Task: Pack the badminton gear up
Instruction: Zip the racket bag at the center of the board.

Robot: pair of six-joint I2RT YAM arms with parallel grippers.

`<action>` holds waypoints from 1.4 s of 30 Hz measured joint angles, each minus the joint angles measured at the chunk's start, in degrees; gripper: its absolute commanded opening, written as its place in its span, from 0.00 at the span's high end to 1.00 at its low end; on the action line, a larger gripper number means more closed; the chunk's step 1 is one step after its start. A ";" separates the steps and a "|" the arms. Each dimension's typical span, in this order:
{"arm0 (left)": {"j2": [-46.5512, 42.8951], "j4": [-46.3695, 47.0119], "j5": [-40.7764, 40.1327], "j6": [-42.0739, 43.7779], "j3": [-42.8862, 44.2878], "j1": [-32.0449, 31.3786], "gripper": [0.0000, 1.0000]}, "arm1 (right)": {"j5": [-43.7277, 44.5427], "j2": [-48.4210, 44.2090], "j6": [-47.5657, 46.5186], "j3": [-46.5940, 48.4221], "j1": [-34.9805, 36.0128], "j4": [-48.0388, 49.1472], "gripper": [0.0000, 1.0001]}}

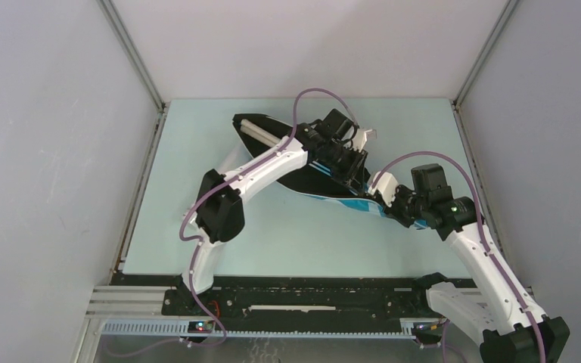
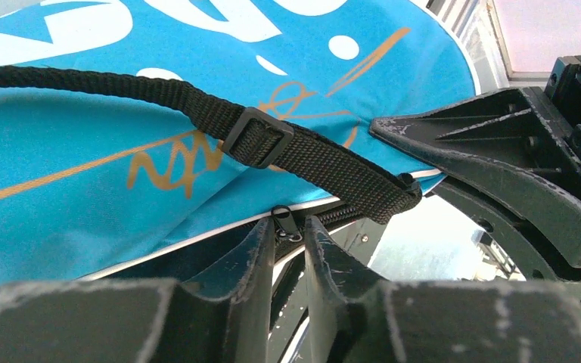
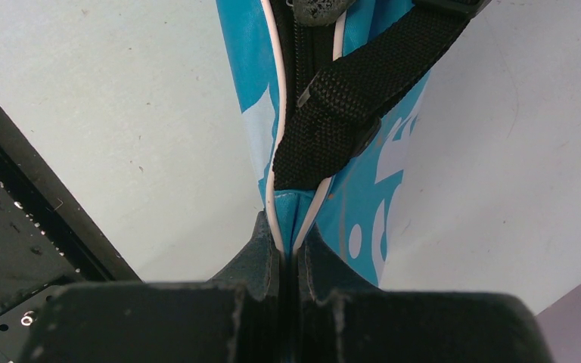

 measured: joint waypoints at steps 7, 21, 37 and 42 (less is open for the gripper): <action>0.33 -0.09 -0.24 -1.57 0.00 0.00 0.99 | 0.42 -0.33 0.02 -0.31 0.20 -0.09 1.00; -0.15 -0.33 -2.73 -0.26 0.00 -0.61 1.00 | 0.83 -1.11 0.02 -0.87 0.33 0.02 1.00; -5.31 0.15 -12.39 5.73 -5.40 0.61 1.00 | 0.79 -2.19 -0.02 -0.90 -0.17 -0.37 1.00; -6.60 1.11 -13.88 6.91 -8.02 1.60 1.00 | 0.72 -2.19 -0.04 -0.90 -0.22 -0.50 1.00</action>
